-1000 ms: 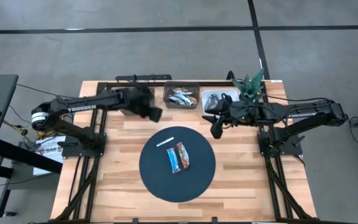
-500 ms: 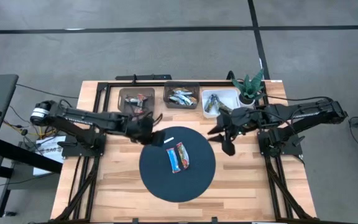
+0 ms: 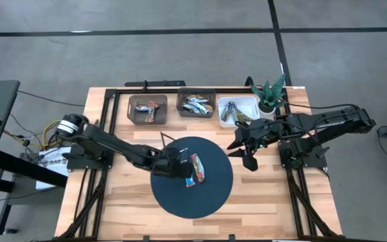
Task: Pick and place Granola Bars by type
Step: Put the red granola bar into the left black bin
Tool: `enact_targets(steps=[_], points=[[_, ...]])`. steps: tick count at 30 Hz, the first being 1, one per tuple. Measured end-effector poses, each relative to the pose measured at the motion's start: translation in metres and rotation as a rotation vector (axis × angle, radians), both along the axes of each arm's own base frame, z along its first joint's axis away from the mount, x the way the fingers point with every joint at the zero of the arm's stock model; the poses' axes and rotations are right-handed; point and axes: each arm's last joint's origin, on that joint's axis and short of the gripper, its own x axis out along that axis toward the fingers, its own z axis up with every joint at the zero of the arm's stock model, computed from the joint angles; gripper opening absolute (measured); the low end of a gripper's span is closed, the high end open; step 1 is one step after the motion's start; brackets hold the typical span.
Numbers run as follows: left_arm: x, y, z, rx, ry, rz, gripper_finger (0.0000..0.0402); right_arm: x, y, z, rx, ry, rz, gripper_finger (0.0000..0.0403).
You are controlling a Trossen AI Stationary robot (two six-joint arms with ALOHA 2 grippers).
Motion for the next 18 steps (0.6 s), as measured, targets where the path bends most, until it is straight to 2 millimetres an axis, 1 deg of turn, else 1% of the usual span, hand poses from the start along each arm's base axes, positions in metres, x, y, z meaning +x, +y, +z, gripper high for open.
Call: enact_targets(steps=[3, 8, 12, 18], points=[[0.005, -0.001, -0.015, -0.009, 0.043, 0.02, 0.0167, 0.0, 0.0, 0.0, -0.001, 0.006, 0.0, 0.0124], [0.01, 0.0, -0.034, -0.024, 0.092, 0.027, 0.0167, -0.001, 0.0, -0.001, -0.002, 0.009, 0.0, 0.0124], [0.014, 0.005, -0.035, -0.009, 0.078, 0.047, 0.0167, -0.002, 0.0, -0.002, -0.005, 0.027, 0.0, 0.0124], [0.017, 0.015, -0.036, 0.003, 0.08, 0.032, 0.0167, -0.002, 0.0, -0.002, -0.012, 0.03, 0.004, 0.0124]])
